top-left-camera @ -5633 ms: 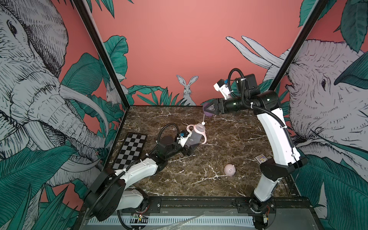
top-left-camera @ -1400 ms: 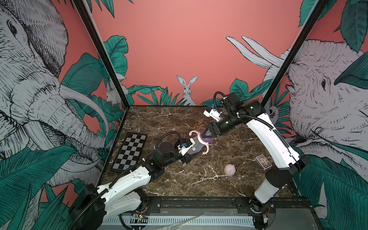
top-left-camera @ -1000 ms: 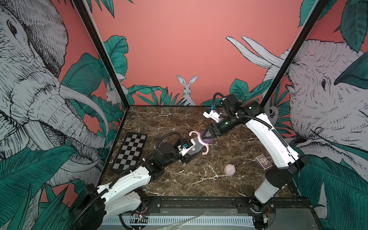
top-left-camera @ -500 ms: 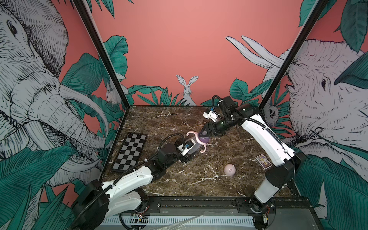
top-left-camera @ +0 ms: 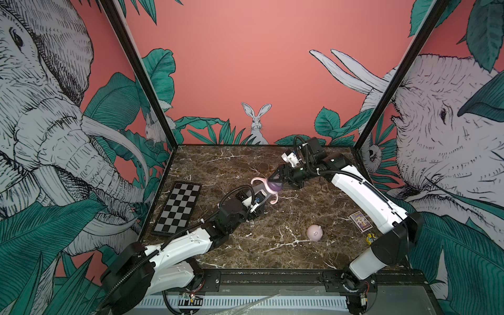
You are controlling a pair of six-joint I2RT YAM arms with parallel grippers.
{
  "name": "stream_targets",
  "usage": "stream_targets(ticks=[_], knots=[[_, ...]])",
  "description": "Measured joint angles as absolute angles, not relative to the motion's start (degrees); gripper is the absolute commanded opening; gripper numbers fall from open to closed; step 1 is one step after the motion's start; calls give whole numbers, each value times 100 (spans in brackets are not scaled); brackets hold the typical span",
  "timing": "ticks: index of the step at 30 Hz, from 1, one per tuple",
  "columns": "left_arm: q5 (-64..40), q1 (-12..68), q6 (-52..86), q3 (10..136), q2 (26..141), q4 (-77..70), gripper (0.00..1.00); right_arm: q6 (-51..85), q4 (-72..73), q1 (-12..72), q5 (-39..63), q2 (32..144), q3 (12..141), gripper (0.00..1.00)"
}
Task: Assemble the baby bottles
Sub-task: Close the nipple on the baby bottle.
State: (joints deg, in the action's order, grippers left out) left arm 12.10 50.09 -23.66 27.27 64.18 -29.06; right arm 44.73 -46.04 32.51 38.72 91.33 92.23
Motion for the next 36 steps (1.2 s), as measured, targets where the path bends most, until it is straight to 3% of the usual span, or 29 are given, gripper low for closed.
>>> stream_targets(ticks=[2,6,17,25,30,36], knots=[[1341,5026,-2381,2727,6469,-2908,52,4770,-4248,3251,3870,9048,8969,50],[1485,5061,-2453,2727,6558,-2939,52,5380,-3651,3251,3774,8825,8464,58],[1649,5068,-2515,2818,6602,-3234,52,5636,-3669,3262,3597,8816,8783,60],[1557,5074,-2484,2838,6672,-3319,51,5422,-3868,3308,3557,8864,8895,78],[1350,5146,-2410,2956,6672,-3474,49,5087,-4163,3393,3656,9039,9286,96],[1229,5162,-2340,2998,6663,-3638,49,4626,-4556,3411,3719,9048,9769,98]])
